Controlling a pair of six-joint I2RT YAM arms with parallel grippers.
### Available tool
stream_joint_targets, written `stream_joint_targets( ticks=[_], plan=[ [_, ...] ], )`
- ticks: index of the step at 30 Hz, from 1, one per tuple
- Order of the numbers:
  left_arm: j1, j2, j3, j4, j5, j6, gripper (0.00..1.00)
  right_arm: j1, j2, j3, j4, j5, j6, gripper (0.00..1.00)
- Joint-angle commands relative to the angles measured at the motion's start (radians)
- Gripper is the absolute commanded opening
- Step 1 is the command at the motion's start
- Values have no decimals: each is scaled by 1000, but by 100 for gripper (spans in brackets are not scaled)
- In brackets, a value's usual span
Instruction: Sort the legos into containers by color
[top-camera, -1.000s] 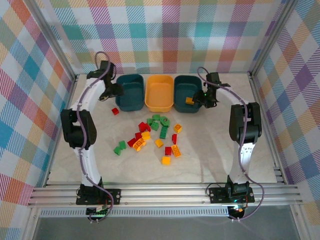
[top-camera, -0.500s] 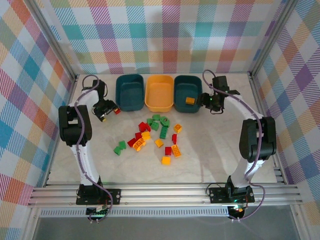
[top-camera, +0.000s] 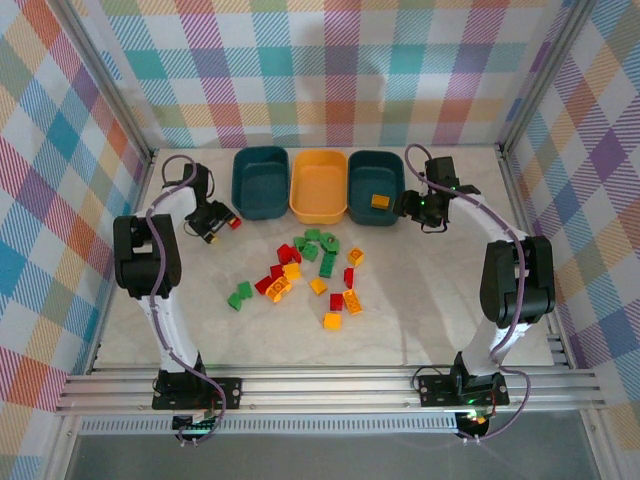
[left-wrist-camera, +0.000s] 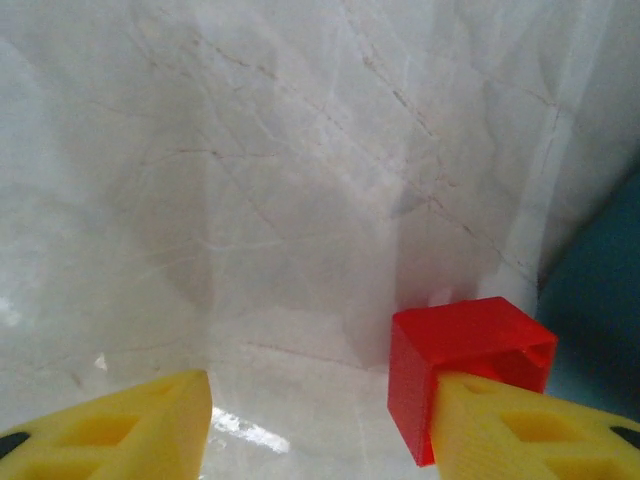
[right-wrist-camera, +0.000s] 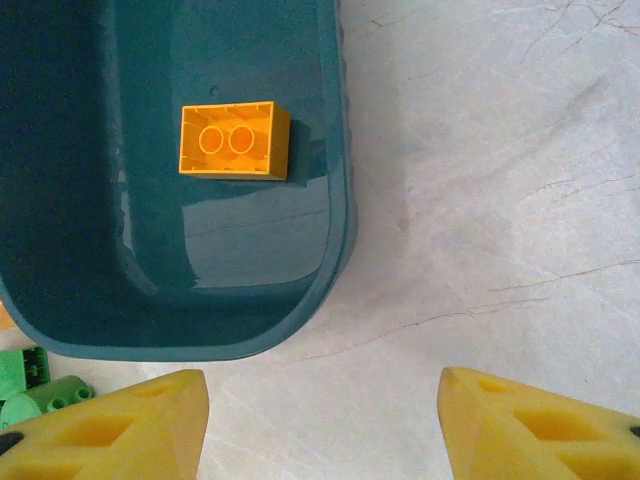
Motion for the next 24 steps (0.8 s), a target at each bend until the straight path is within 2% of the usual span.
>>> stream_joint_targets(
  ticks=[1,4,9,15,18,24],
  plan=[
    [-5,-32,-6,-81,-42,15,53,6,-27,2,18,-18,-13,62],
    [-5,-60,-32,-127,-86,25,44,6,-40,8,15,-23,-13,62],
    [-5,-182,-73,-158,-154,54,43,7,-62,12,13,-31,-16,62],
    [-10,-219,-60,-188,-156,73,56,7,-84,-8,25,-33,-17,62],
    [-20,-182,-67,-168,-109,62,63,7,-82,-21,33,-33,-17,62],
    [-38,-108,-50,-93,-50,32,67,7,-78,-26,28,-34,-22,62]
  ],
)
